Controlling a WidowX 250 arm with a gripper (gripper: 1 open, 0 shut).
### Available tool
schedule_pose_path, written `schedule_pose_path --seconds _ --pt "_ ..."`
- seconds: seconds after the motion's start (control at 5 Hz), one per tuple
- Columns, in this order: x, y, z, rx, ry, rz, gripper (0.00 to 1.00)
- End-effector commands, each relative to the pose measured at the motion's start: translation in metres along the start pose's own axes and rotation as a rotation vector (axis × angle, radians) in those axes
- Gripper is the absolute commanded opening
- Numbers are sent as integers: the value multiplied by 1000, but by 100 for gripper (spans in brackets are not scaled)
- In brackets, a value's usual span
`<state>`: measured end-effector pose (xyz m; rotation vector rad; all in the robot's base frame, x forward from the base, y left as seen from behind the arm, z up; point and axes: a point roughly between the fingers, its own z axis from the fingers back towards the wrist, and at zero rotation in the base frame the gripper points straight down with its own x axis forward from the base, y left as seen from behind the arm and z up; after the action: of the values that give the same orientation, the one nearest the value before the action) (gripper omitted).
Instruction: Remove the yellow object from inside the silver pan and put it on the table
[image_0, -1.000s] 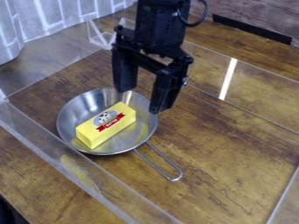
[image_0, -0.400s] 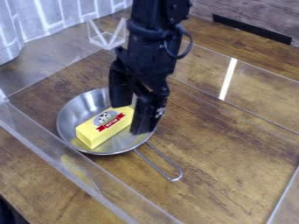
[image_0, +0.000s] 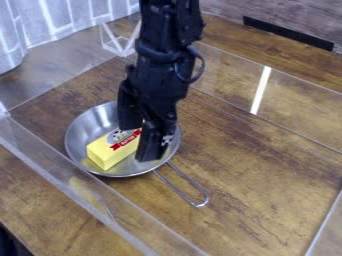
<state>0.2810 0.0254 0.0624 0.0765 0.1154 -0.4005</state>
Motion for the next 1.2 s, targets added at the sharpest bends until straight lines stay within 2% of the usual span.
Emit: schedule_pose_path --seconds 0.0,0.4,1.0 --pt "2 12 2 21 -53 12 100" --pt "6 23 -10 48 -83 -16 100" --pt "10 35 -19 81 -143 -13 100"
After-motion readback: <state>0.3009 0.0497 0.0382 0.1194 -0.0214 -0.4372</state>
